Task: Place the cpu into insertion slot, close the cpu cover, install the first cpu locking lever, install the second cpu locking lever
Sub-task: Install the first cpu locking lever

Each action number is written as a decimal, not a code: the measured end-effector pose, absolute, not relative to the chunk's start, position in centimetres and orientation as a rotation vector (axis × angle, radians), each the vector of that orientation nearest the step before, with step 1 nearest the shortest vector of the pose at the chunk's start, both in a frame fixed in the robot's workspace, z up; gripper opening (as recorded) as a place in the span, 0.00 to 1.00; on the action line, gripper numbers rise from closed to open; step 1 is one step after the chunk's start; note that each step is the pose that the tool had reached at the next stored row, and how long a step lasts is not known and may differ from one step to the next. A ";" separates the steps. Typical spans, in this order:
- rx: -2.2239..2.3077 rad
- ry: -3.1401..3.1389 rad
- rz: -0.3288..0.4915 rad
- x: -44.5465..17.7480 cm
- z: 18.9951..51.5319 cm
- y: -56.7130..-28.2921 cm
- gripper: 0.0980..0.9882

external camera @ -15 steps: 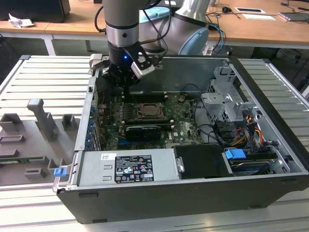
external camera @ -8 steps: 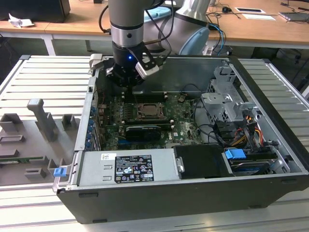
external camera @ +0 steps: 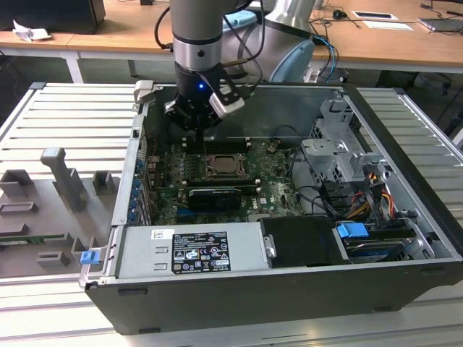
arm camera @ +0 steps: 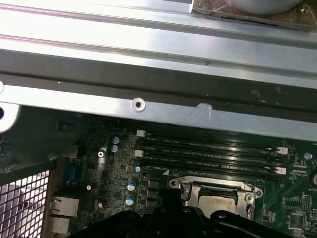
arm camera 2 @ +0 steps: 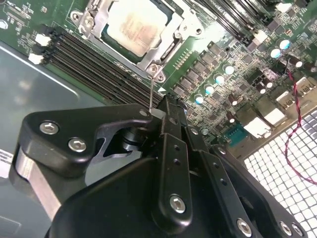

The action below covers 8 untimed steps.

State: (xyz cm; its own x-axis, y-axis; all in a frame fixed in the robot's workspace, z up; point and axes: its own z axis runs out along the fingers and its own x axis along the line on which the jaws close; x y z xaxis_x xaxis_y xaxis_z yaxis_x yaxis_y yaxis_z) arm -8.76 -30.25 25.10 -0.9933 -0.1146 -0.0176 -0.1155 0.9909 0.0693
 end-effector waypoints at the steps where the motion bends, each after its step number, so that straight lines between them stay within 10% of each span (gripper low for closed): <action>1: -0.179 3.121 0.110 -8.7 25.1 -30.3 0.01; 8: -0.164 3.122 0.110 -7.7 25.1 -30.3 0.01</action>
